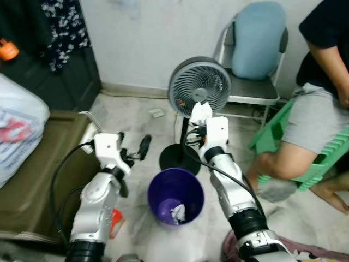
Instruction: Clean up the room
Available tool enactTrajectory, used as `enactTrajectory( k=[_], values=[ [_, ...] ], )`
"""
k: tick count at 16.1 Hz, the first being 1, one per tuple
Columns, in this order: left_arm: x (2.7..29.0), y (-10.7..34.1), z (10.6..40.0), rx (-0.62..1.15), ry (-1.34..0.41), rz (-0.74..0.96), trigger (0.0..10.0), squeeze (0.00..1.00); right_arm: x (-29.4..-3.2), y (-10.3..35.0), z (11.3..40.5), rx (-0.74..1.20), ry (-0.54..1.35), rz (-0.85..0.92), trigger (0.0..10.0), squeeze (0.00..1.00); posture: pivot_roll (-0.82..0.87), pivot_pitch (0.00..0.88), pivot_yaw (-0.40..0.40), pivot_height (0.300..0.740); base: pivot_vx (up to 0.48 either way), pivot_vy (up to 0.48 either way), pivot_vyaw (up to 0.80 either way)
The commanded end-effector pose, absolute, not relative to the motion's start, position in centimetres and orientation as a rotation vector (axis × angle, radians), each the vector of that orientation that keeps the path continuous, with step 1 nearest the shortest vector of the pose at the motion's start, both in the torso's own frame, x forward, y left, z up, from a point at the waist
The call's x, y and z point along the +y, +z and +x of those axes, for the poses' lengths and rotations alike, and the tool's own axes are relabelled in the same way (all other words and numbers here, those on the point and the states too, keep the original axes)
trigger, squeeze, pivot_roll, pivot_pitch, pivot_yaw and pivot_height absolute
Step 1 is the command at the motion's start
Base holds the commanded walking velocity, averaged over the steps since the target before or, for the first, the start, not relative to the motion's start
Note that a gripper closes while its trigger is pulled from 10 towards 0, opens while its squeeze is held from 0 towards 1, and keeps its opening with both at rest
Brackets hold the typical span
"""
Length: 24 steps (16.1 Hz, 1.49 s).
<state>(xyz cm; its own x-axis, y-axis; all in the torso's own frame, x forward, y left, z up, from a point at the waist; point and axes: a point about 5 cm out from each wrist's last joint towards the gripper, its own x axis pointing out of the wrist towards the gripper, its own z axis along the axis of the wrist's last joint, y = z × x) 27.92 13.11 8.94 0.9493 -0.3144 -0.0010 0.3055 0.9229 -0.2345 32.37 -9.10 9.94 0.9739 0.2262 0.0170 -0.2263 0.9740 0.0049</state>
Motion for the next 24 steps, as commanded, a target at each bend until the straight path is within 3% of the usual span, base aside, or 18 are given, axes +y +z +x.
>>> enactTrajectory(
  k=[1,7,8,10,15,21,24],
  values=[
    [12.5,8.9,27.8,0.050,-0.337,-0.236,10.0,0.00,-10.2,9.9,32.4,-0.018,0.194,0.010,10.0,0.00,0.08,0.000,-0.027,0.740,0.000,0.000,0.00],
    [14.9,9.3,28.2,0.031,-0.199,-0.094,10.0,0.00,-10.1,10.0,32.6,-0.018,0.195,-0.007,10.0,0.00,0.09,0.000,-0.038,0.740,0.000,0.000,0.00],
    [15.3,9.4,28.1,0.012,-0.208,-0.024,10.0,0.00,-10.2,10.0,32.7,-0.015,0.191,-0.006,10.0,0.00,0.09,0.000,-0.040,0.740,0.000,0.000,0.00],
    [16.1,9.1,27.3,0.007,-0.261,-0.043,10.0,0.00,-10.6,9.7,32.9,0.018,0.155,0.004,10.0,0.00,0.08,0.000,-0.042,0.740,0.000,0.000,0.00],
    [13.7,9.4,26.2,-0.023,-0.416,0.083,10.0,0.00,-11.5,8.6,33.1,0.090,0.098,-0.004,10.0,0.00,0.09,0.000,-0.038,0.740,0.000,0.000,0.00],
    [14.2,9.5,25.1,-0.030,-0.445,0.069,10.0,0.00,-13.0,6.6,32.7,0.206,-0.008,-0.021,10.0,0.00,0.12,0.000,-0.038,0.740,0.000,0.000,0.00],
    [15.4,10.1,24.0,-0.035,-0.414,0.097,10.0,0.00,-12.5,5.9,32.4,0.237,0.012,-0.030,10.0,0.00,0.16,0.027,-0.023,0.740,0.000,0.000,0.00]
  ],
)
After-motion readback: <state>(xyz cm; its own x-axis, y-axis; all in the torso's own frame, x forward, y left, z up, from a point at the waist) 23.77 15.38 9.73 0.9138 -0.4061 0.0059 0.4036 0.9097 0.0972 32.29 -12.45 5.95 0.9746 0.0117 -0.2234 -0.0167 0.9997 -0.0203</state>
